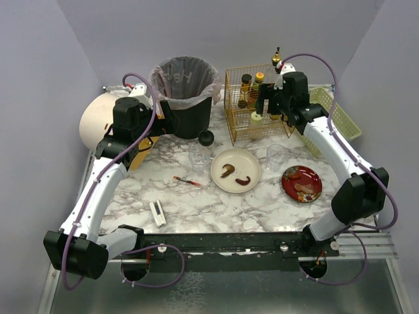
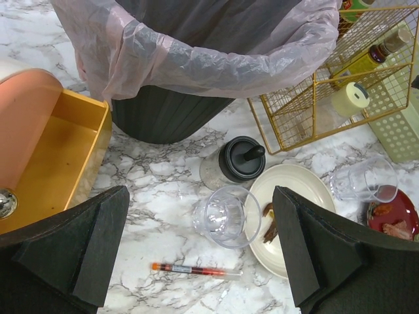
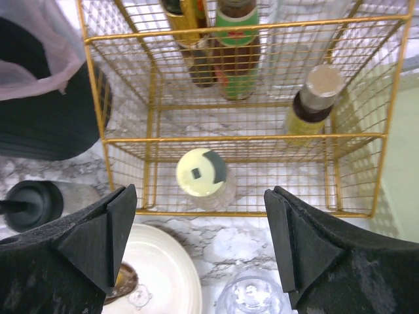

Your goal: Clear the kitchen counter

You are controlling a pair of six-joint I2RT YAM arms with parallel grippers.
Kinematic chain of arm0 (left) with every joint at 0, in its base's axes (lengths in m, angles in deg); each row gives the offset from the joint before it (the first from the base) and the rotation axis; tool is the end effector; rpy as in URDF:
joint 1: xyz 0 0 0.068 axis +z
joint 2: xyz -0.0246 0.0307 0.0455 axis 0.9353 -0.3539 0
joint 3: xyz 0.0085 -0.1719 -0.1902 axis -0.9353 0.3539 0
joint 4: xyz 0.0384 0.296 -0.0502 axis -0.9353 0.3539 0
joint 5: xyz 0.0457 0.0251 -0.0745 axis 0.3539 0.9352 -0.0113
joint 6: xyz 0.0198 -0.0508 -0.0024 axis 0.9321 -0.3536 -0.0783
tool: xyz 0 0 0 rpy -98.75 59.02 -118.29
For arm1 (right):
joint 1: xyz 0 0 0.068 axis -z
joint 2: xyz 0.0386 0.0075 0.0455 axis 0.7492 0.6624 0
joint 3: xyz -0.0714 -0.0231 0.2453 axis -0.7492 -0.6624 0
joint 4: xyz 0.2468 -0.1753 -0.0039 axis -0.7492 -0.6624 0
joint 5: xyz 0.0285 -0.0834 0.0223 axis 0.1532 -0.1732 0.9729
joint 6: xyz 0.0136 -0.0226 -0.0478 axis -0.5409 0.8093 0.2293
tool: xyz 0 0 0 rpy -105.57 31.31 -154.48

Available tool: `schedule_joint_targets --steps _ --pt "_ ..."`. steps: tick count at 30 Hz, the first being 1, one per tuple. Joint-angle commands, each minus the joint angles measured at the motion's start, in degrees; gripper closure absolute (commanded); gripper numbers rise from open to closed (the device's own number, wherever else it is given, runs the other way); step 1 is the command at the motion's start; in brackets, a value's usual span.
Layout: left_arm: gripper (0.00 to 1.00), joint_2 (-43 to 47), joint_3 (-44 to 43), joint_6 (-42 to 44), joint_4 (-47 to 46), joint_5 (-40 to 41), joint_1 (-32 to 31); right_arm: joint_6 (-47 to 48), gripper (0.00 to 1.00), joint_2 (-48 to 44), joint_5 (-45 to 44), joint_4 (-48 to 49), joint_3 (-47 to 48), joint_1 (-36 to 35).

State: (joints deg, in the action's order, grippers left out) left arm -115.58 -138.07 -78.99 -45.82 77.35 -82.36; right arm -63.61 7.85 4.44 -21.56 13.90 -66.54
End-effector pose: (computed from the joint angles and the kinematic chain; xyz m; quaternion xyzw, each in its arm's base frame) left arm 0.2970 -0.0743 0.3607 -0.0034 0.8295 -0.2104 0.5174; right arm 0.3944 0.1262 0.3344 -0.0641 0.8585 0.0904 0.5007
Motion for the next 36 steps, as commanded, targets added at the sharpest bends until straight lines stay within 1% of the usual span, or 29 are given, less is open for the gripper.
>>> schedule_joint_targets --steps 1,4,9,13,16,22,36 --pt "0.01 1.3 -0.8 0.3 0.4 1.9 0.4 -1.5 0.15 -1.3 2.7 -0.8 -1.1 -3.9" --pt "0.01 1.5 -0.5 -0.2 -0.1 2.0 0.4 -2.4 0.15 0.0 2.7 -0.2 -0.1 -8.1" --pt "0.01 1.6 -0.4 -0.7 -0.3 1.8 0.4 -5.7 0.13 2.9 1.6 3.9 -0.9 -15.3" --pt "0.01 1.9 -0.3 -0.4 -0.2 1.8 0.4 -8.6 0.02 5.2 0.7 9.4 -3.6 -18.4" --pt "0.01 2.2 -0.1 -0.3 -0.1 1.6 0.4 -9.4 0.0 8.1 -1.3 10.9 -3.8 -20.4" --pt "0.01 2.6 0.1 0.4 0.4 1.7 0.4 -10.4 0.0 12.7 -3.4 14.9 -4.8 -22.7" --pt "0.01 2.7 0.6 0.5 0.5 0.5 0.4 -10.3 0.0 23.1 -5.0 15.3 1.0 -24.5"
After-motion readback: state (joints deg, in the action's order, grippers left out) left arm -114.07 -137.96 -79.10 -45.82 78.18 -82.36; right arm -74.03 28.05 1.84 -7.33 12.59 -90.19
